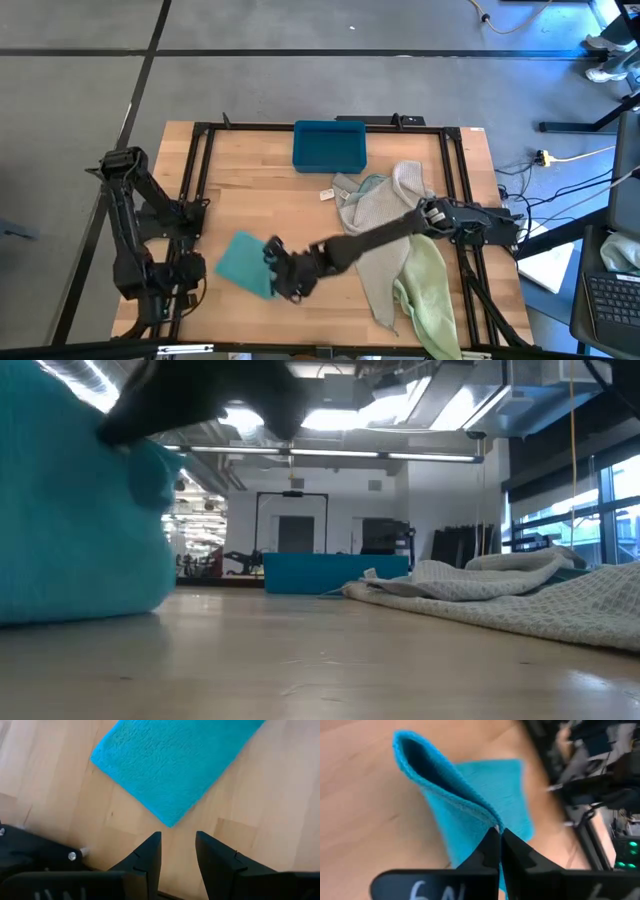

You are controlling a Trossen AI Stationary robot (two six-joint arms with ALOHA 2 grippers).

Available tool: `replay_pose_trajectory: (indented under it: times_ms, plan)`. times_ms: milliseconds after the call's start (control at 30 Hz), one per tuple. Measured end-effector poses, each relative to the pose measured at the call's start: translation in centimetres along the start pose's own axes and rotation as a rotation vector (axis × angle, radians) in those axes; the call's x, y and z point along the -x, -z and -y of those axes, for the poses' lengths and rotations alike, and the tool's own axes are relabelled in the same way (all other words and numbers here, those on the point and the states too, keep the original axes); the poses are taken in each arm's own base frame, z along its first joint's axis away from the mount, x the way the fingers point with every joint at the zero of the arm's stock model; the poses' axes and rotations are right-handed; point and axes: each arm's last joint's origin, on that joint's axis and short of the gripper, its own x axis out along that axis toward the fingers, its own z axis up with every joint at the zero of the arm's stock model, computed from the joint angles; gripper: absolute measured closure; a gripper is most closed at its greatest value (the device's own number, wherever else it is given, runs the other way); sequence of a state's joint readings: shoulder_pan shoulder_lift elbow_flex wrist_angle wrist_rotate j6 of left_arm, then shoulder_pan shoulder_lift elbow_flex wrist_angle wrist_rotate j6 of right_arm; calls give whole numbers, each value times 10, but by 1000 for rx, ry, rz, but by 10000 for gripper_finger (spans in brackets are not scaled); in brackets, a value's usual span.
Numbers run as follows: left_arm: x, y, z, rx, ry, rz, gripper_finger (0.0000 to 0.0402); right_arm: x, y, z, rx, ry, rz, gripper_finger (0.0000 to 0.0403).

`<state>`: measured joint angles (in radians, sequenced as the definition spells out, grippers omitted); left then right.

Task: Fold microfiber towels
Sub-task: Fold the blue towel

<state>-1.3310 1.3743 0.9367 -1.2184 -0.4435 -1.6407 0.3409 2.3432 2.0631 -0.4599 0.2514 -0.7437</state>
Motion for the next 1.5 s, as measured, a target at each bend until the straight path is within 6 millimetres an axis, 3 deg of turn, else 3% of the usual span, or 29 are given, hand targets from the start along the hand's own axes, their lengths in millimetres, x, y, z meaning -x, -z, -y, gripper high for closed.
replay_pose_trajectory:
  times_ms: [200, 500, 800, 967, 1167, 1400, 1500]
  plan:
    - [8, 14, 0, 11, 52, 71, 288, -8, 17, 28, -41, 4, 89, 398]
    - [11, 18, 0, 17, 79, 130, 288, -39, 25, 16, 54, -9, 146, 397]
    - [11, 16, 0, 34, 90, 187, 288, -46, 38, 40, -36, 99, 180, 397]
    - [11, 11, 1, 48, 104, 301, 288, -52, 45, 44, -70, 77, 230, 397]
    - [5, -3, 4, 113, 143, 572, 288, -61, 48, 37, -67, 63, 217, 397]
    - [-4, -22, 12, 257, 165, 617, 288, -61, 50, 39, -77, 101, 178, 397]
    - [-7, -29, 10, 239, 122, 628, 288, -62, 51, 37, -76, 92, 176, 394]
